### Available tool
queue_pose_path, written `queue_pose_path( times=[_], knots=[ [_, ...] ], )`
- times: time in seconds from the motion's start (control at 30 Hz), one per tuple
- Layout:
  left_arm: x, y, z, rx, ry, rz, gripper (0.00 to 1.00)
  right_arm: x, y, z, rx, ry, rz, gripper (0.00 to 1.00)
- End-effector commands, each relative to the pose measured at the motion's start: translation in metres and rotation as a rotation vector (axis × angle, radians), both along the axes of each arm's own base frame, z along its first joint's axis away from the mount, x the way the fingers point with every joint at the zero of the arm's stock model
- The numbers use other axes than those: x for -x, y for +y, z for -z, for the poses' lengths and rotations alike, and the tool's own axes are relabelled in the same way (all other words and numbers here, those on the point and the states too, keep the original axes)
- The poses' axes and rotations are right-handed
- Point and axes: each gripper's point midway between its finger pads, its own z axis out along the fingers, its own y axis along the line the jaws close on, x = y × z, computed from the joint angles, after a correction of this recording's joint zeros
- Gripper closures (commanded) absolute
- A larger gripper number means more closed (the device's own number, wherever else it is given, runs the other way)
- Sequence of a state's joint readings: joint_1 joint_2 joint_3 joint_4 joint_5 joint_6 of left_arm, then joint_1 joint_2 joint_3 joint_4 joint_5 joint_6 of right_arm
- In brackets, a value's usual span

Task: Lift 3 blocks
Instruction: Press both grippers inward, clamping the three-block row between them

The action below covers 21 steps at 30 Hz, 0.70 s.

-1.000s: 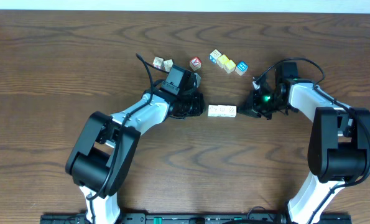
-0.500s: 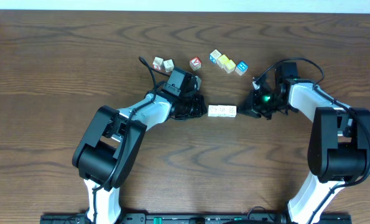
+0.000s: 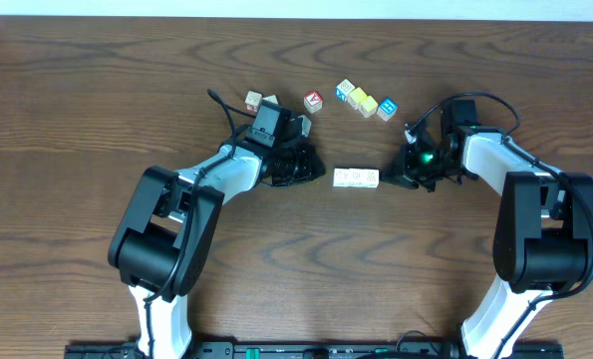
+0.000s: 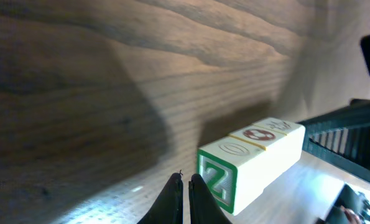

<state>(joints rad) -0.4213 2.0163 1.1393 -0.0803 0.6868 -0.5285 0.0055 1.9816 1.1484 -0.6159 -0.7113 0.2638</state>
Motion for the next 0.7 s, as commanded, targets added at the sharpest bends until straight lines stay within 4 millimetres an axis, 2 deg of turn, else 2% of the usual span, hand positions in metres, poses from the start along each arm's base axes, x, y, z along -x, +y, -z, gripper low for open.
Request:
queue_pose_path(
  times=[0.0,0.67],
  knots=[
    [0.0084,-0.0069,-0.0035,0.048,0.034,0.029,0.93,0.0035,0.0059,-0.0015,-0.02,0.012,-0.003,0.99],
    [0.012,-0.0109,-0.0039,0.053,0.048,0.031,0.93,0.0037,0.0059,-0.0014,-0.021,0.013,-0.003,0.99]
  ],
)
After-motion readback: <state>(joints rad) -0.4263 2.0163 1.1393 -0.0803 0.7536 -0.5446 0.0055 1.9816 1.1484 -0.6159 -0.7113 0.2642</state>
